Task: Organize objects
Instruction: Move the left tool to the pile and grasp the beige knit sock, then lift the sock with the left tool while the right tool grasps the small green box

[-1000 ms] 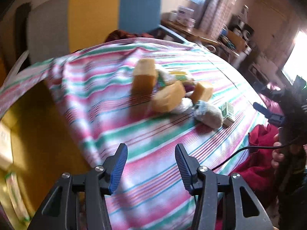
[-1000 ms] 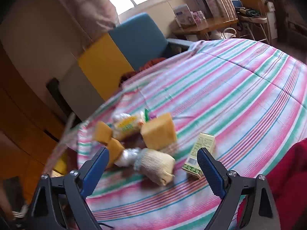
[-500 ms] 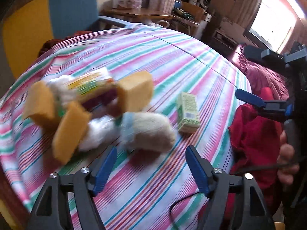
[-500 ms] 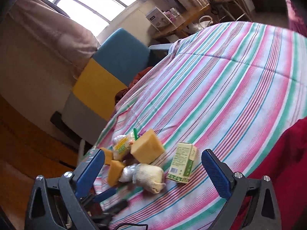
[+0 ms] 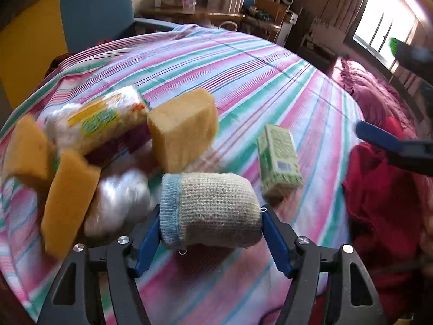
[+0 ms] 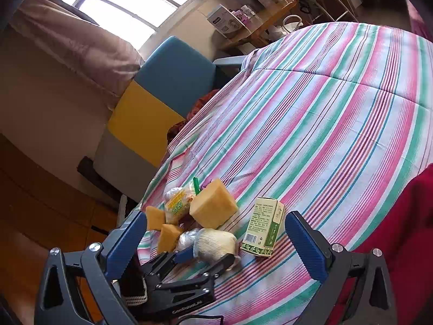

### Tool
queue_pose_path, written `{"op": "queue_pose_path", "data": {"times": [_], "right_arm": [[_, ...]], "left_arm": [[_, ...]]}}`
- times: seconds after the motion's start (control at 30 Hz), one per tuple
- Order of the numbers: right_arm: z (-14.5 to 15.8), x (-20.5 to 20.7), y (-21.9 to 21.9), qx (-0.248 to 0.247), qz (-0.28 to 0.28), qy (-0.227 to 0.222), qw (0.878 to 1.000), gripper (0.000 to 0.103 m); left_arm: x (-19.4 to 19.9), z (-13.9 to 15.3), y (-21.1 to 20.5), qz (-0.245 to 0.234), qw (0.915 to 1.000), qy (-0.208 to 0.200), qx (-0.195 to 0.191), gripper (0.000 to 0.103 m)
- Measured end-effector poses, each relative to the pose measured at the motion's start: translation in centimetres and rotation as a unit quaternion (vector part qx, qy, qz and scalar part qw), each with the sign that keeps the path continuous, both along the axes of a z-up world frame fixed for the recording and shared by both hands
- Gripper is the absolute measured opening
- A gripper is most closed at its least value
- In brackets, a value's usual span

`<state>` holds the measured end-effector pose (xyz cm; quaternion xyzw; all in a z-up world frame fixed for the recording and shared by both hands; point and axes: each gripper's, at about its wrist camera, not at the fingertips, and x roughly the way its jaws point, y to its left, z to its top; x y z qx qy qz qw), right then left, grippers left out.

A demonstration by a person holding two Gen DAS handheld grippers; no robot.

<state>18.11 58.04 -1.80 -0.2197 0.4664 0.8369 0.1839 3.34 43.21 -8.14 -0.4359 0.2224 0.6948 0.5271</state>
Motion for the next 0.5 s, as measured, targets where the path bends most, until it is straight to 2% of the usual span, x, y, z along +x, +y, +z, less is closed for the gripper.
{"op": "queue_pose_path", "data": {"times": [0.17,0.3,0.37,0.5], "right_arm": [[-0.3,-0.6,0.1,-0.006,0.005,-0.026,1.0,0.103],[-0.6,-1.3,-0.1,-0.002,0.008,-0.054,0.999,0.103],[-0.7,-1.6,-0.2,-0.001,0.011,-0.068,0.998,0.103],[-1.1,-2.1,-0.4,0.001,0.008,-0.099,0.995,0.103]], "left_arm": [[1.3,-0.3,-6.2,0.023,0.999,0.037,0.003,0.071],[2.6,-0.3,-10.5,0.039,0.9968,0.067,0.02,0.071],[2.8,-0.6,-12.1,0.045,0.9965,0.064,0.031,0.071],[2.0,-1.0,-12.9,0.062,0.9964,0.032,0.048,0.071]]}}
